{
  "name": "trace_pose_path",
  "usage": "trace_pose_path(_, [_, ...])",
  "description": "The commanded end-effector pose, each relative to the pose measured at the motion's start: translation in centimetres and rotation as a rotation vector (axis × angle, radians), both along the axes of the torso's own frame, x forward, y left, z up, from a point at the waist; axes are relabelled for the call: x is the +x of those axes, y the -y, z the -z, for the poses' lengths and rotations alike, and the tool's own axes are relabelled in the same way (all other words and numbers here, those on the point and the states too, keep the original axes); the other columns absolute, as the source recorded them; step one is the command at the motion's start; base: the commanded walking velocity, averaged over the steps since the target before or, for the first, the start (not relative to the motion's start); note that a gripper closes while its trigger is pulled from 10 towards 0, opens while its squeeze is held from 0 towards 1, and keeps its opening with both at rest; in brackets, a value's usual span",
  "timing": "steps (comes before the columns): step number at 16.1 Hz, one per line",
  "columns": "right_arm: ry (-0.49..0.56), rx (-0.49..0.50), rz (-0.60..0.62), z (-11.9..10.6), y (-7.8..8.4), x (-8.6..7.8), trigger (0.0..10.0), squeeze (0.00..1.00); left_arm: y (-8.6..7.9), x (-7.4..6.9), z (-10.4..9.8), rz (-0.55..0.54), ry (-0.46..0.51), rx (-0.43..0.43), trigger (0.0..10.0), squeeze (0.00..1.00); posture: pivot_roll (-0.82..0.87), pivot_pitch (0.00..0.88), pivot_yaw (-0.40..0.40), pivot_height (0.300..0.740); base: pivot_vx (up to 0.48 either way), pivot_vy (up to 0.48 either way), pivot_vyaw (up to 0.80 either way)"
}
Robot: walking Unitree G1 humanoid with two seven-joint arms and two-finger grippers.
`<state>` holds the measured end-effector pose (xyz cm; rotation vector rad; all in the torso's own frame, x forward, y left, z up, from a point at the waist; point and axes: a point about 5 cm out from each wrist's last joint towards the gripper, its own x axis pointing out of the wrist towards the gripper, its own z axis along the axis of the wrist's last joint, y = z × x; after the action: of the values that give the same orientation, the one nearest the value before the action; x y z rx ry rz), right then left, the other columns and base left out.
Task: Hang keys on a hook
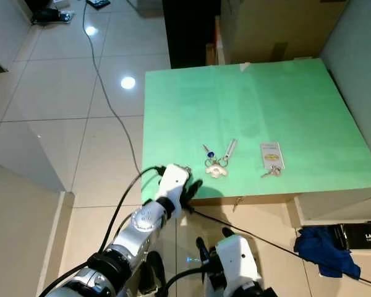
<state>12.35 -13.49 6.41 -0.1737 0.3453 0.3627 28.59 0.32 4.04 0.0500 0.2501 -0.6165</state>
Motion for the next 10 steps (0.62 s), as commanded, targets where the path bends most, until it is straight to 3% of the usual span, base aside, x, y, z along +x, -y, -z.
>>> trace_pose_path(1, [-0.032,0.001,-0.004,0.1,-0.3,-1.0,10.0,0.00,3.5,1.0,-2.6,0.044,0.037,-0.026,10.0,0.00,-0.37,0.302,0.122,0.732,0.000,0.000,0.00])
trace_pose_path(2, [-0.035,0.000,-0.001,0.2,-0.3,-1.1,10.0,0.00,3.6,1.2,-2.7,0.038,0.039,-0.024,10.0,0.00,-0.37,0.302,0.123,0.732,0.000,0.000,0.00])
trace_pose_path(3, [-0.036,0.000,0.001,0.2,-0.3,-1.2,10.0,0.00,3.8,1.4,-3.1,0.034,0.046,-0.035,10.0,1.00,-0.38,0.302,0.125,0.732,0.000,0.000,0.00])
trace_pose_path(6, [-0.038,-0.001,0.024,0.2,-0.1,-1.4,10.0,0.00,4.6,2.1,-5.5,0.050,0.125,-0.118,10.0,1.00,-0.38,0.298,0.133,0.732,0.000,0.000,0.00])
trace_pose_path(10, [-0.044,0.002,0.032,0.4,-0.1,-1.6,10.0,0.00,4.8,2.2,-6.7,0.063,0.127,-0.196,10.0,1.00,-0.38,0.284,0.138,0.732,0.000,0.000,0.00])
